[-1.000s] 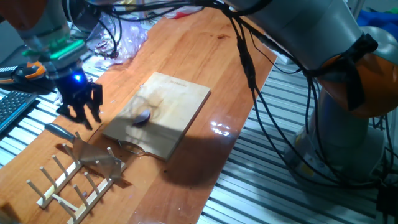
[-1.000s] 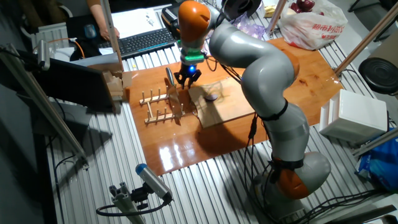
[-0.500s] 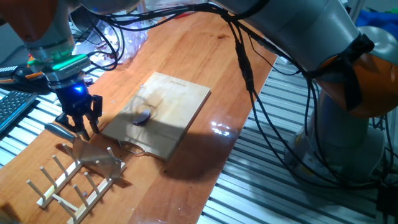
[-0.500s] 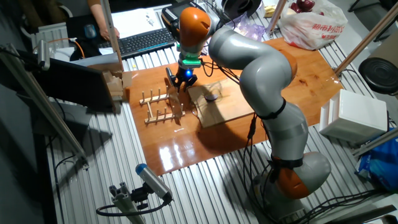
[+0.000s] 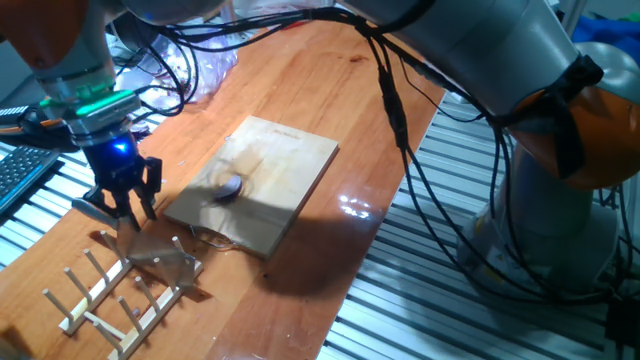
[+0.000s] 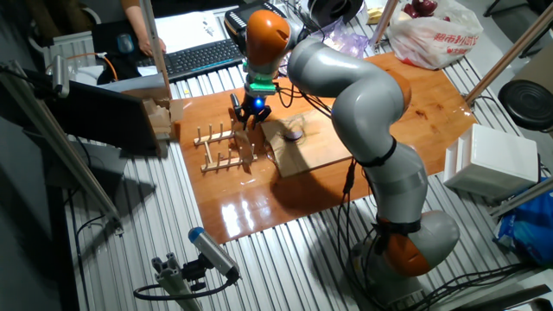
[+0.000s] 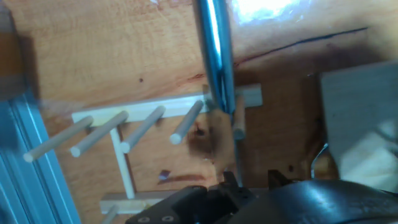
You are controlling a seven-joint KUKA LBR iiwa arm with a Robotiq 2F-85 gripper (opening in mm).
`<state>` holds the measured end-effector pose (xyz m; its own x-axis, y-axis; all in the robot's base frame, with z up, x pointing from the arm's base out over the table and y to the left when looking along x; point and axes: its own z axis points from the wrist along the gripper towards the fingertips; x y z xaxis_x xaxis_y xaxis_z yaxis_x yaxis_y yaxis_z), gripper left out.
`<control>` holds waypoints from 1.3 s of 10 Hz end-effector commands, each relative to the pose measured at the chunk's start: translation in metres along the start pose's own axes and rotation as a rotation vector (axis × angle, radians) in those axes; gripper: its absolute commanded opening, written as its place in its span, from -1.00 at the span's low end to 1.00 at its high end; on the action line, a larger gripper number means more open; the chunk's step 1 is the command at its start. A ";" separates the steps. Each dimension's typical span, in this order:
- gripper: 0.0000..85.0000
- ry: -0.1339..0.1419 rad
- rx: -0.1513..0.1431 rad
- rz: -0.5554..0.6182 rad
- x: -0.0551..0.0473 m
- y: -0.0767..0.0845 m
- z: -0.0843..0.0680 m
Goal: Chop the onions
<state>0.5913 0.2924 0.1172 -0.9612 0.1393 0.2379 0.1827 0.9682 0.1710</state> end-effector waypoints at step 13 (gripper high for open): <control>-0.20 -0.085 -0.032 0.000 -0.007 -0.001 0.019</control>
<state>0.5939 0.2941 0.0968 -0.9752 0.1582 0.1545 0.1879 0.9612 0.2021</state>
